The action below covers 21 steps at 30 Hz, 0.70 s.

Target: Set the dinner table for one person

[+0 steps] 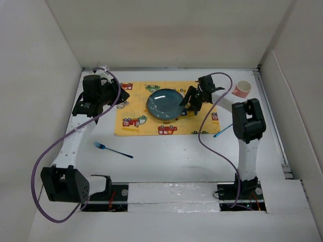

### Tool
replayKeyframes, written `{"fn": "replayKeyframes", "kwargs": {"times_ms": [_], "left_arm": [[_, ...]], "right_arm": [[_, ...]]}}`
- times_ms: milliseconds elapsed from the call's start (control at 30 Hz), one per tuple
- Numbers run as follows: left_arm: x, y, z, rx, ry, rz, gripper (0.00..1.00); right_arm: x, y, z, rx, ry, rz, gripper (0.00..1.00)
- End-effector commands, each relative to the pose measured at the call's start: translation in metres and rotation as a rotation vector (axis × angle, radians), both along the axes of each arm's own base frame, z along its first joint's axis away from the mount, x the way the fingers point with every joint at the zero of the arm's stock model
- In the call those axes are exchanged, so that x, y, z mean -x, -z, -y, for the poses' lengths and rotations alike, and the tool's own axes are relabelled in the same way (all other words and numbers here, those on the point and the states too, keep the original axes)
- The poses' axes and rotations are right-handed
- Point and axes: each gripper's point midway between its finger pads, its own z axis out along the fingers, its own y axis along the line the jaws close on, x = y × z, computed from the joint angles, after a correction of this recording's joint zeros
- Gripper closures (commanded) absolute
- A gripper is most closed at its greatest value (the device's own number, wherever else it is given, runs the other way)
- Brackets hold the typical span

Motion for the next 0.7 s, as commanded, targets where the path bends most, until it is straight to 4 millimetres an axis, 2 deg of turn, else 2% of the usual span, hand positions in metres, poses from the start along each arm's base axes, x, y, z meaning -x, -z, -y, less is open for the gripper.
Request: {"fn": "replayKeyframes", "kwargs": {"times_ms": [0, 67, 100, 133, 167, 200, 233, 267, 300, 333, 367, 433, 467, 500, 533, 600, 633, 667], "left_arm": [[-0.008, -0.019, 0.0, -0.008, 0.006, 0.062, 0.69], [-0.009, -0.02, 0.0, -0.008, 0.005, 0.066, 0.68], [-0.009, -0.023, 0.0, -0.007, 0.003, 0.071, 0.67], [-0.009, -0.023, -0.001, -0.008, 0.001, 0.068, 0.67], [-0.009, -0.023, -0.001, -0.008, 0.001, 0.067, 0.67], [-0.009, -0.023, -0.001, -0.009, 0.0, 0.065, 0.66], [-0.009, -0.021, -0.002, -0.013, -0.002, 0.062, 0.66], [-0.009, -0.02, -0.003, -0.02, -0.003, 0.064, 0.65], [-0.009, -0.015, -0.005, -0.028, -0.013, 0.055, 0.65], [-0.008, -0.012, -0.006, -0.033, -0.017, 0.045, 0.65], [-0.007, -0.01, -0.007, -0.04, -0.017, 0.042, 0.65], [-0.005, -0.006, -0.007, -0.04, -0.019, 0.037, 0.64], [-0.004, -0.006, -0.007, -0.037, -0.019, 0.034, 0.64], [-0.003, -0.006, -0.003, -0.036, -0.009, 0.038, 0.64], [-0.004, -0.006, -0.003, -0.034, -0.008, 0.039, 0.64], [-0.005, -0.006, 0.0, -0.024, 0.002, 0.033, 0.64], [-0.006, -0.007, 0.001, -0.02, 0.005, 0.034, 0.64], [-0.006, -0.006, 0.001, -0.019, 0.005, 0.032, 0.64]], "right_arm": [[-0.011, -0.043, 0.03, 0.193, 0.063, 0.097, 0.36], [-0.01, -0.053, 0.043, 0.253, 0.094, 0.112, 0.37], [-0.014, -0.072, 0.05, 0.279, 0.128, 0.159, 0.36], [-0.021, -0.083, 0.067, 0.301, 0.178, 0.185, 0.38], [-0.023, -0.095, 0.075, 0.293, 0.2, 0.207, 0.41], [-0.031, -0.108, 0.096, 0.343, 0.278, 0.246, 0.51], [-0.037, -0.13, 0.124, 0.345, 0.359, 0.285, 0.83], [-0.043, -0.143, 0.146, 0.366, 0.427, 0.317, 0.95], [-0.046, -0.151, 0.164, 0.371, 0.472, 0.334, 1.0], [-0.048, -0.166, 0.184, 0.374, 0.525, 0.359, 1.0], [-0.05, -0.173, 0.219, 0.383, 0.61, 0.357, 1.0], [-0.05, -0.183, 0.258, 0.423, 0.715, 0.367, 0.99], [-0.049, -0.187, 0.287, 0.437, 0.781, 0.362, 0.92], [-0.05, -0.188, 0.301, 0.45, 0.814, 0.357, 0.84], [-0.05, -0.187, 0.312, 0.452, 0.83, 0.347, 0.67], [-0.051, -0.177, 0.34, 0.487, 0.887, 0.298, 0.55], [-0.052, -0.172, 0.347, 0.496, 0.898, 0.28, 0.51], [-0.052, -0.175, 0.355, 0.51, 0.917, 0.265, 0.51]]}}
